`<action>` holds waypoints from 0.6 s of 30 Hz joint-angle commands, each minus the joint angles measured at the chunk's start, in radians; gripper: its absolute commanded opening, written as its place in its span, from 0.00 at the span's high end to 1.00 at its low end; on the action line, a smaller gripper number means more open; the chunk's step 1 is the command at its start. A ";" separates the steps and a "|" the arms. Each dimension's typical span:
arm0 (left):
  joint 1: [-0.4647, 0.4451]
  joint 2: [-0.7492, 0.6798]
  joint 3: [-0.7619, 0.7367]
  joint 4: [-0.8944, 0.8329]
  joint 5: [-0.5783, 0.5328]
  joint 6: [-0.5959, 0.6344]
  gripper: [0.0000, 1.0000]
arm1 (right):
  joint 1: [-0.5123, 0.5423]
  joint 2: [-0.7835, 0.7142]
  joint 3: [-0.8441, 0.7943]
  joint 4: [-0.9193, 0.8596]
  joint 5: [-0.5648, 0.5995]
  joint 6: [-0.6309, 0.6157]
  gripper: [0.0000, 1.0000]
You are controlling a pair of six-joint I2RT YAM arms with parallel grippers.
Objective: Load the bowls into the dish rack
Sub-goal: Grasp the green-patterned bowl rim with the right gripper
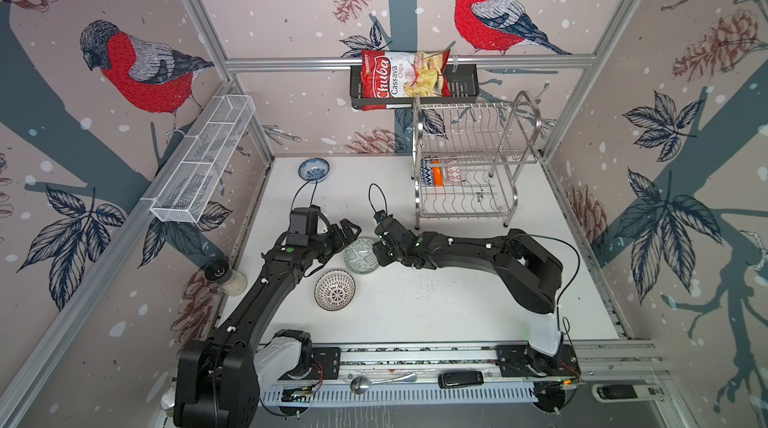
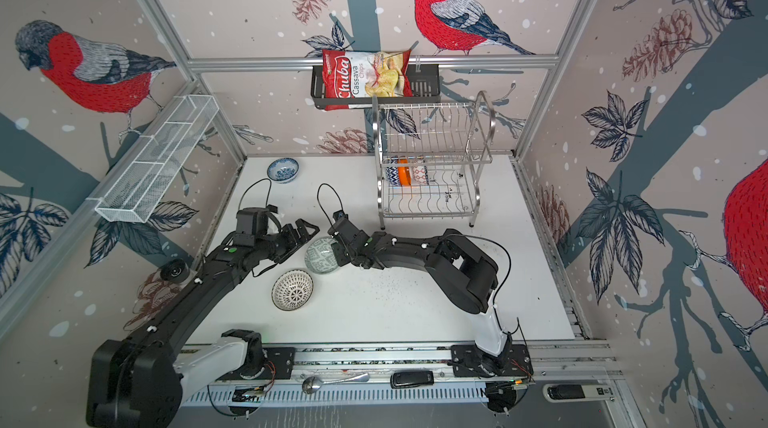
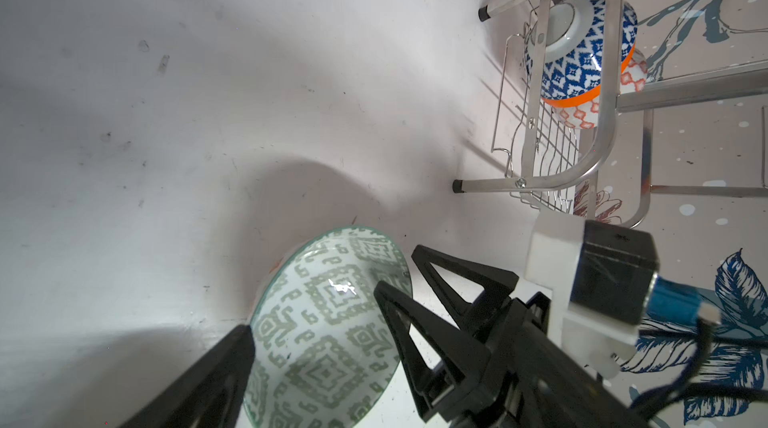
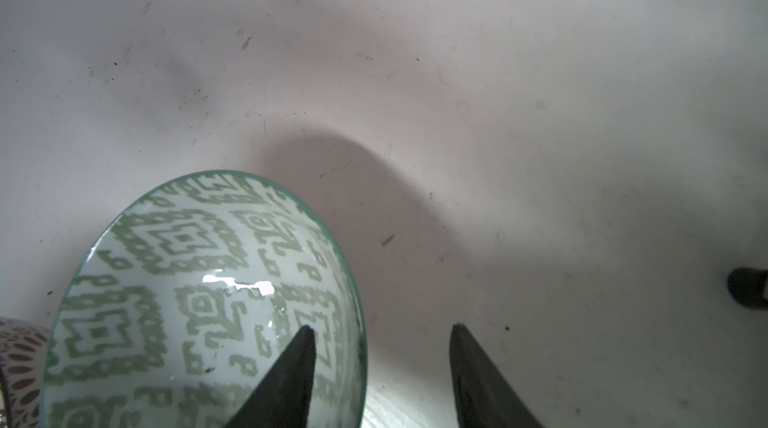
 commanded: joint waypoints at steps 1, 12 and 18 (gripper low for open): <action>0.003 -0.002 -0.001 0.050 0.036 0.014 0.02 | 0.001 0.018 0.023 -0.037 0.010 0.002 0.59; 0.002 0.025 0.028 0.069 0.048 0.047 0.02 | -0.006 0.040 0.047 -0.065 0.017 0.014 0.94; -0.010 0.034 0.051 0.086 0.087 0.044 0.02 | -0.053 -0.052 -0.034 -0.087 0.059 0.015 0.99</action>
